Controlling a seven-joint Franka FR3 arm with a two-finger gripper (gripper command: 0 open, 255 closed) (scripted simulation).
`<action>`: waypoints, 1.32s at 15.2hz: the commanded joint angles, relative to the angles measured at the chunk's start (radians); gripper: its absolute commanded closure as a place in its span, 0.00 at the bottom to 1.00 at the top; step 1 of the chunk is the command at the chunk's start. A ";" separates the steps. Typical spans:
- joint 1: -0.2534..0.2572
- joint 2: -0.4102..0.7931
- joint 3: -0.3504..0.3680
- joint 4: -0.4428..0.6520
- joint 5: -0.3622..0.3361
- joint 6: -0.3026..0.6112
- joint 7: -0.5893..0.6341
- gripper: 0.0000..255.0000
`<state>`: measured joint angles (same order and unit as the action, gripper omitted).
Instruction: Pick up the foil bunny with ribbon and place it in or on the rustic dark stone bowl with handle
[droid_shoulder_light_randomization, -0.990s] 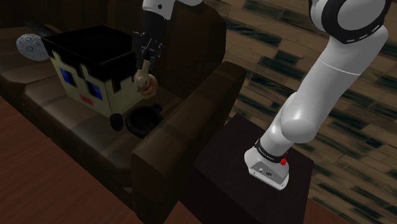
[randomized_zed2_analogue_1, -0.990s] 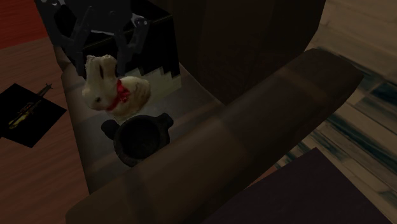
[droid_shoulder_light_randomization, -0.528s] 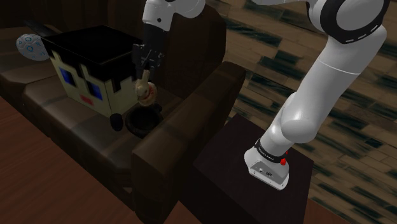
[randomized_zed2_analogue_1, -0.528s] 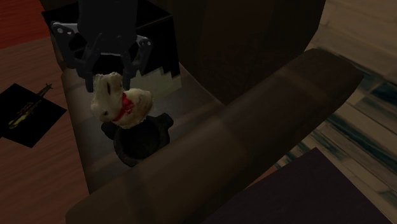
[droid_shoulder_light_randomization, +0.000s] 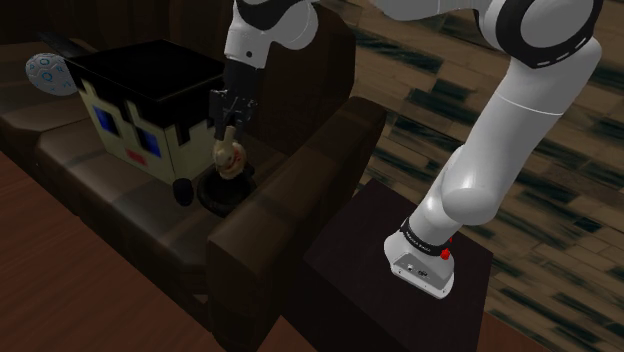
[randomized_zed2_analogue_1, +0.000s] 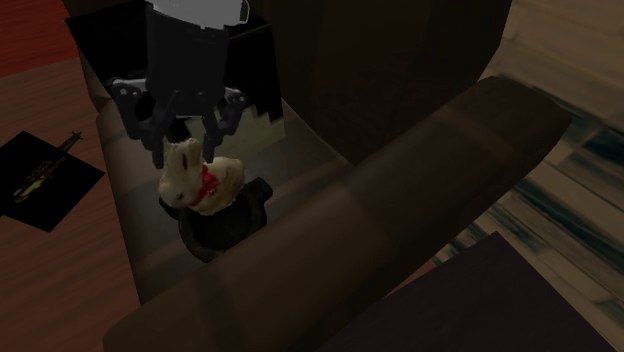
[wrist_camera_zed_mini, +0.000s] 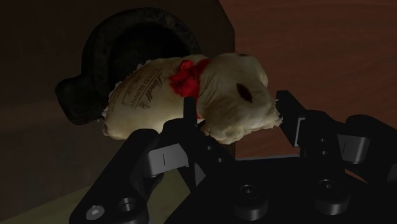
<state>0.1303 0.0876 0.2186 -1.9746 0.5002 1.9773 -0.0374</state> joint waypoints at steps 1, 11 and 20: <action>0.001 0.009 0.001 -0.017 0.004 0.025 -0.011 1.00; 0.005 0.045 0.004 -0.057 0.014 0.094 -0.043 1.00; 0.005 0.045 0.004 -0.057 0.014 0.094 -0.043 0.00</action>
<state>0.1356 0.1322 0.2225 -2.0312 0.5144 2.0717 -0.0801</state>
